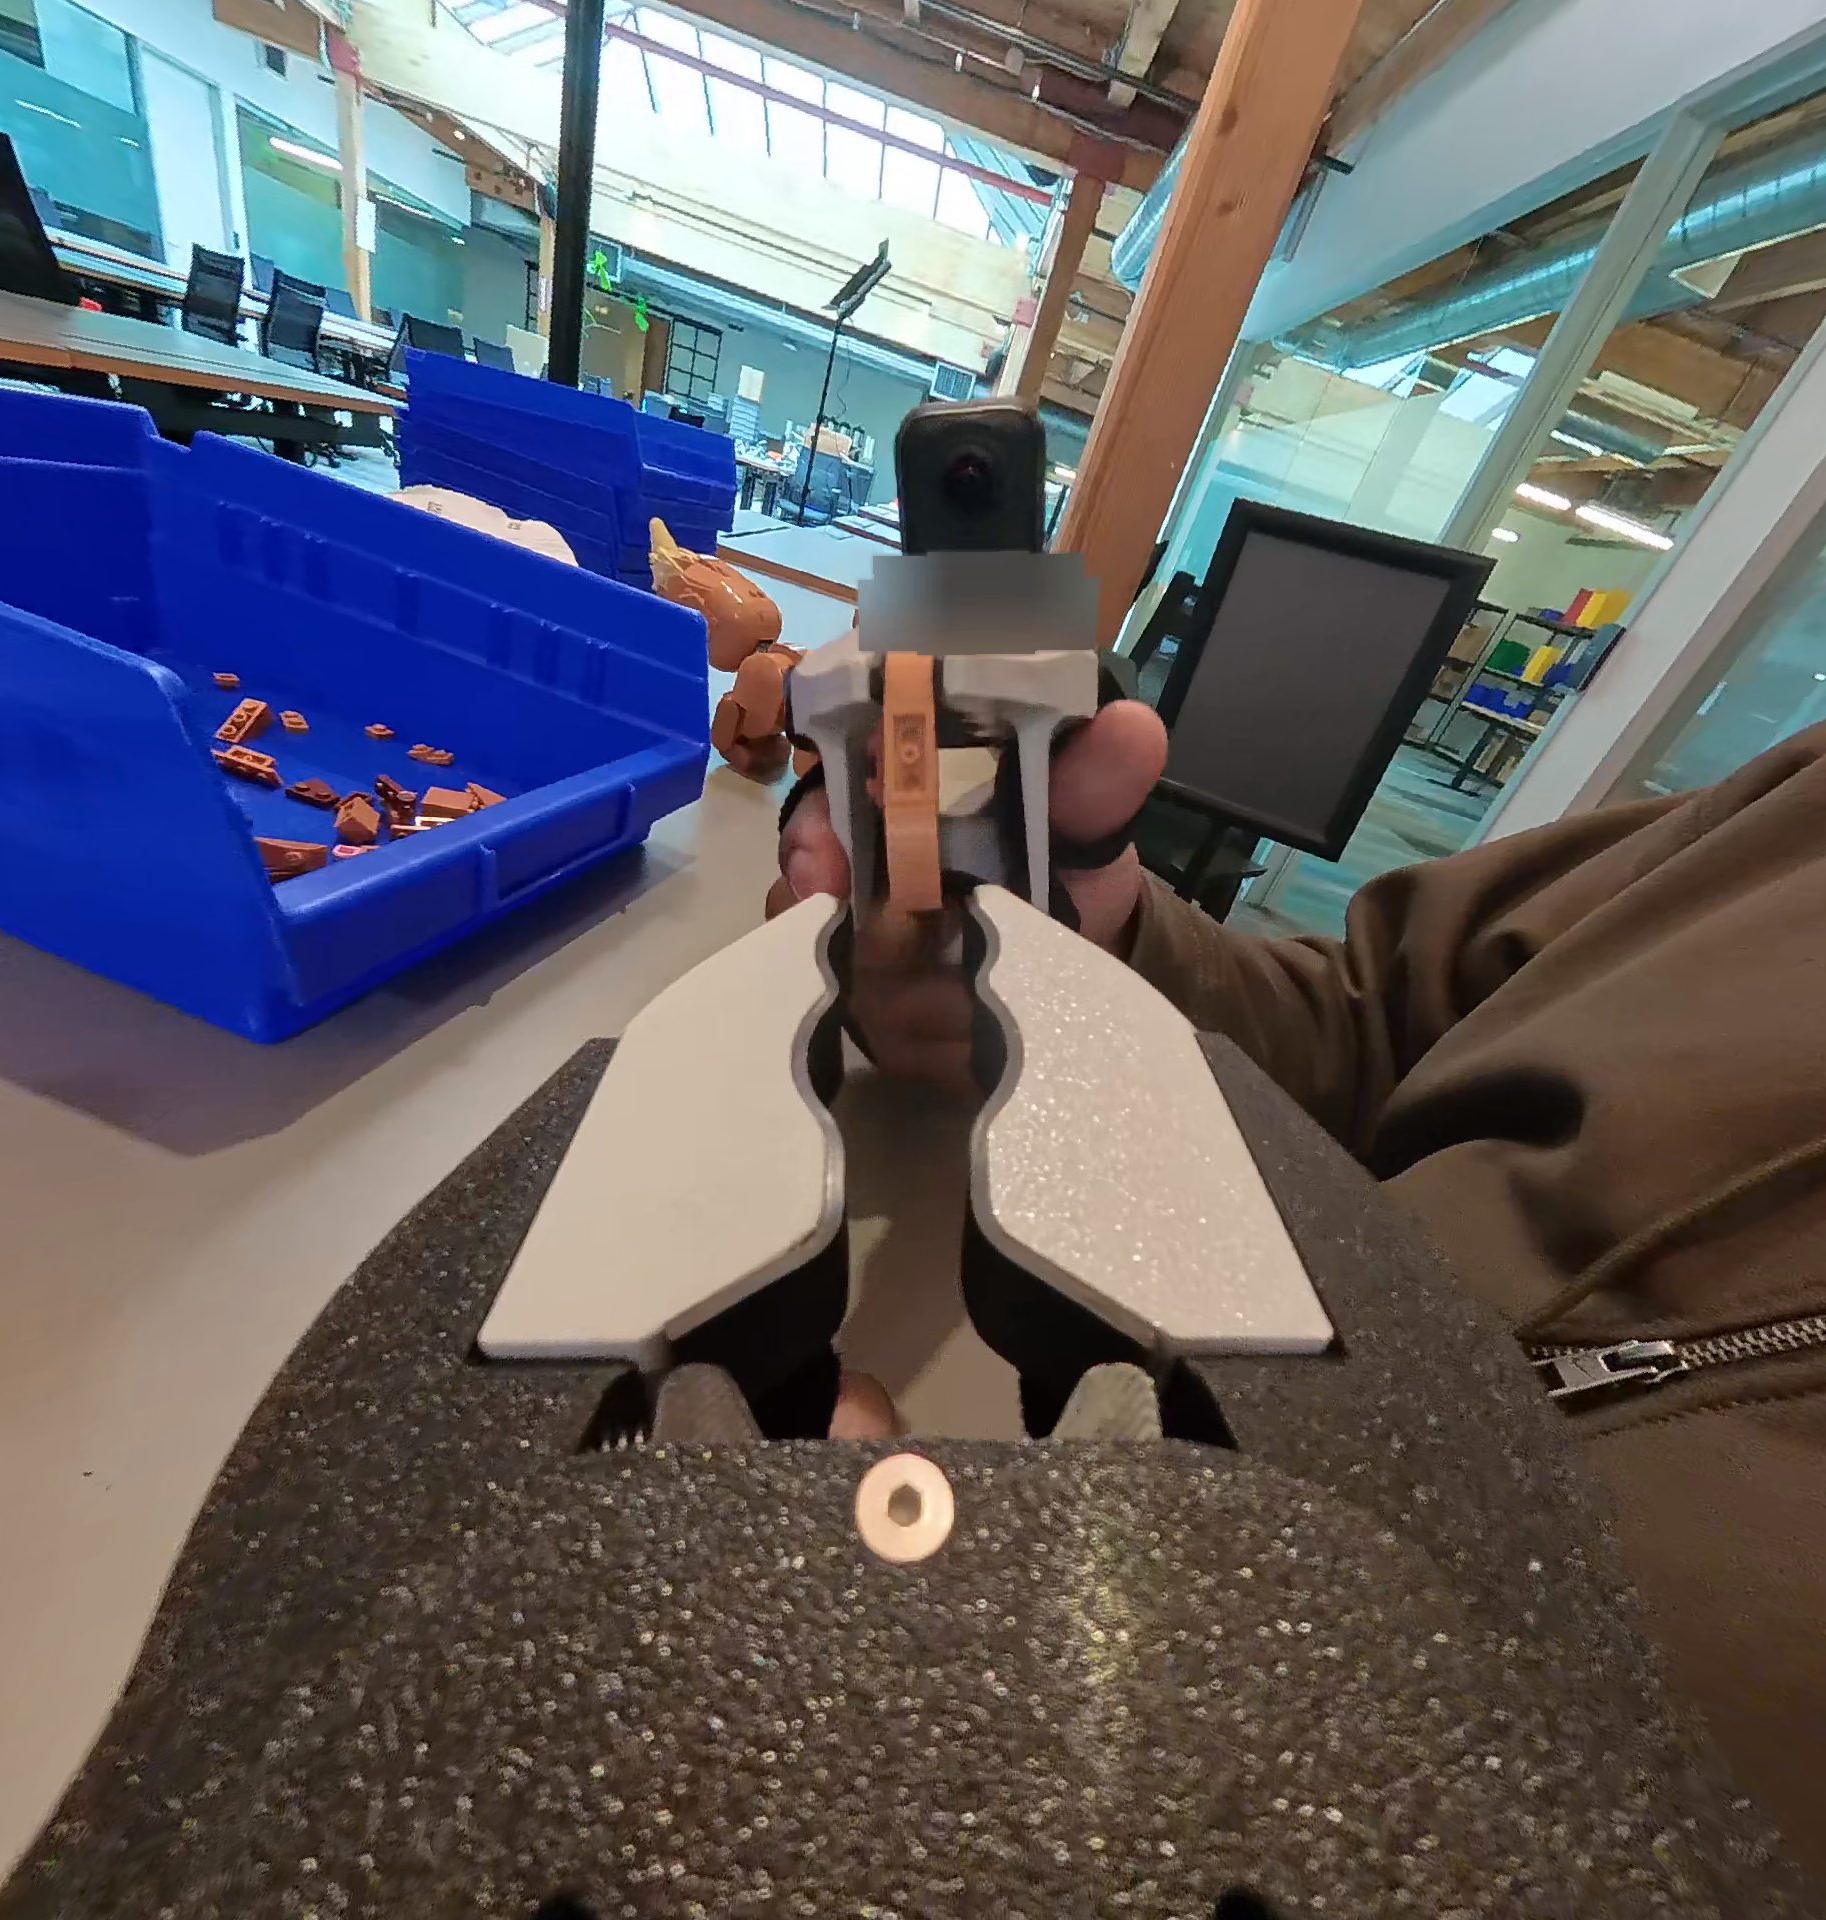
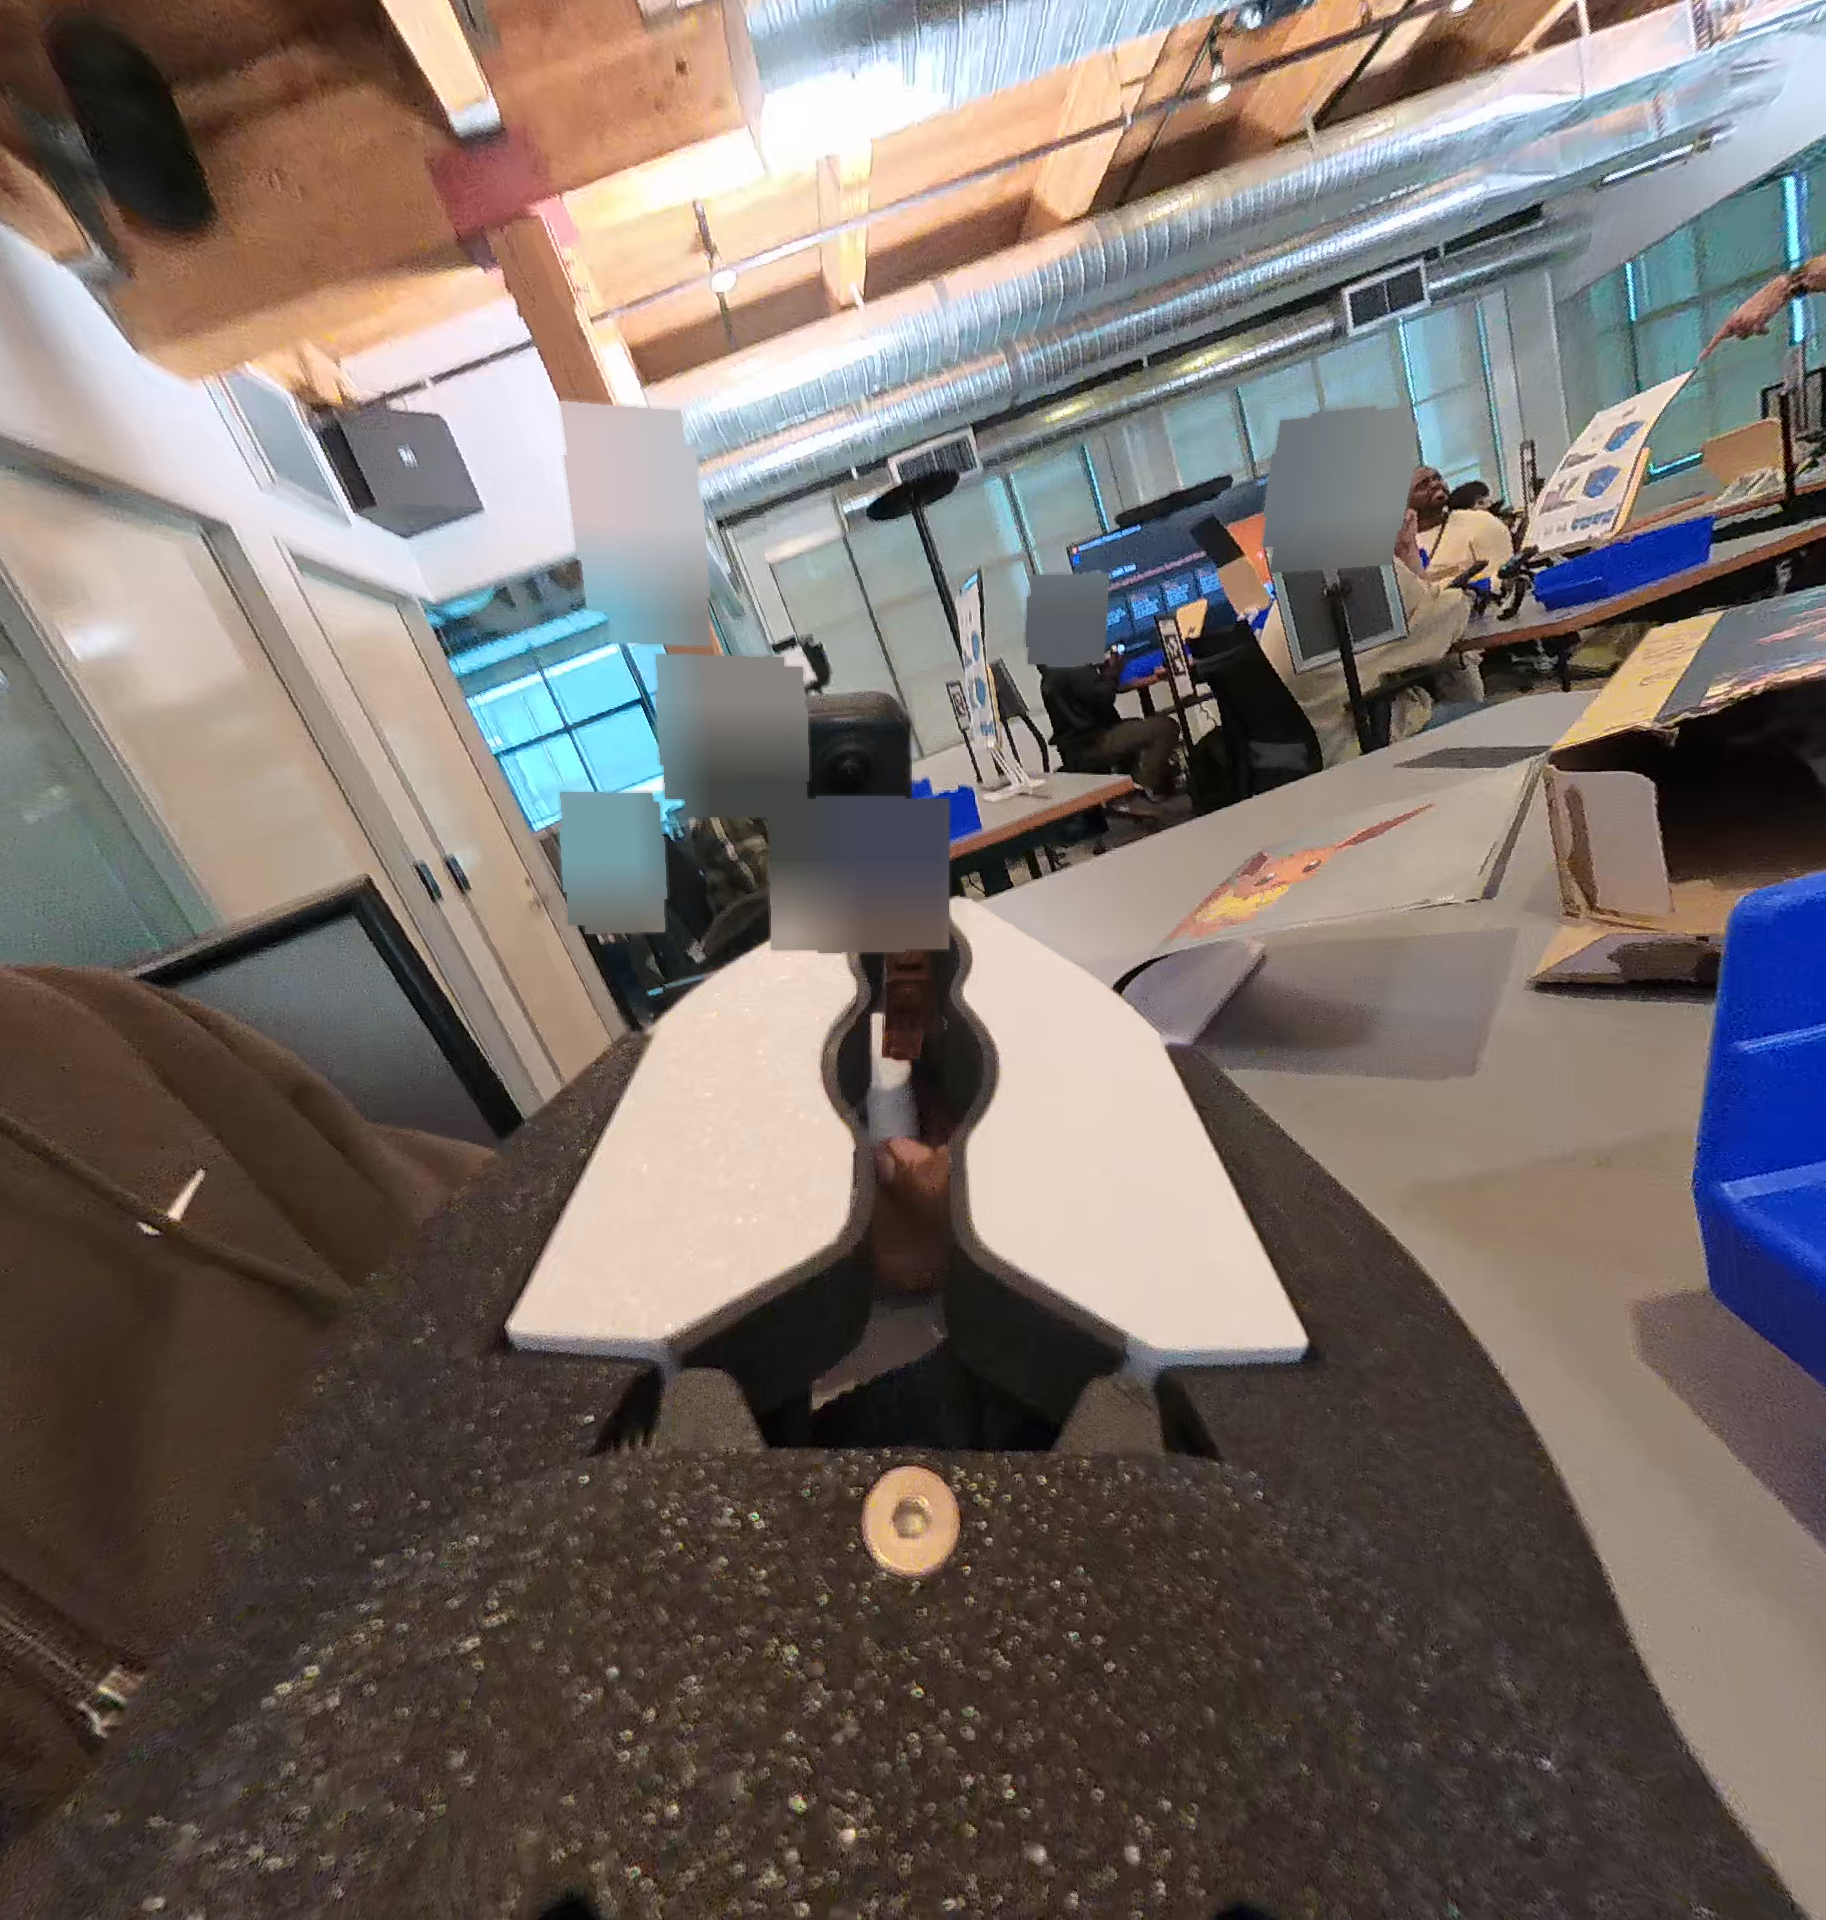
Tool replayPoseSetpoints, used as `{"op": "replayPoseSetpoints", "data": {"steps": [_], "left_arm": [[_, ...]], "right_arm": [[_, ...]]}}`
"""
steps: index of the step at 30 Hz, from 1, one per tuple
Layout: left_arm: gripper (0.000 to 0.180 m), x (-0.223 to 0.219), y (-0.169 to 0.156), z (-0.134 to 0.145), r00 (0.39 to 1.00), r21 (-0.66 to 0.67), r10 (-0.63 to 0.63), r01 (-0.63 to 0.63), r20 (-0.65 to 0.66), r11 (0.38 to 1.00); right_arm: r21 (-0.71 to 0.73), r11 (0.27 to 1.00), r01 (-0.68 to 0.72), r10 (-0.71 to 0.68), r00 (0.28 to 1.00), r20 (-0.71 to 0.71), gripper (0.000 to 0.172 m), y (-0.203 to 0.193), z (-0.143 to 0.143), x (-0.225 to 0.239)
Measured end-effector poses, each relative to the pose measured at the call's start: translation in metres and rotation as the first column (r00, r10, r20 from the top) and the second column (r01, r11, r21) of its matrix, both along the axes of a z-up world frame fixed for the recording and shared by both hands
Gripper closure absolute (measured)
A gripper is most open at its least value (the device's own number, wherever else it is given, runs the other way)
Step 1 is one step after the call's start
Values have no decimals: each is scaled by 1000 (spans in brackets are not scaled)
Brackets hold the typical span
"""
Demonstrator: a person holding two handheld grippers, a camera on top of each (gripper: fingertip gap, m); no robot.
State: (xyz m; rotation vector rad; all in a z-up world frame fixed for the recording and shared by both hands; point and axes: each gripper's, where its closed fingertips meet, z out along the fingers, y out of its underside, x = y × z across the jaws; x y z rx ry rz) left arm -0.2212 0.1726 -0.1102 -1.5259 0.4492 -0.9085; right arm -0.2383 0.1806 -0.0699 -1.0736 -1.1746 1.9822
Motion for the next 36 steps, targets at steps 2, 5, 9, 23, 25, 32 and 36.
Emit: {"op": "replayPoseSetpoints", "data": {"steps": [2,5,9,23,25,32,36], "left_arm": [[160,2,1,0,1000,10,4,-4,-8,1000],[161,5,2,6,1000,38,9,-10,21,999],[172,-2,2,14,998,90,43,-46,43,995],[172,2,0,5,989,125,74,-58,-131,991],[172,1,0,5,990,128,72,-56,-124,990],[171,-3,0,13,994,142,89,-80,-59,987],[170,-4,1,14,994,144,95,-88,-47,986]], "right_arm": [[-25,1000,-5,5,1000,-9,164,1,1,0],[-16,1000,-4,4,1000,-8,164,-3,0,-2],[11,1000,3,-2,1000,-10,164,-5,-1,-2],[211,977,15,-19,1000,17,162,-4,-9,9],[213,977,15,-18,1000,12,162,-5,-9,9],[184,982,34,-35,999,-1,163,-4,-7,8],[173,984,50,-48,999,-14,163,-4,-5,7]]}}
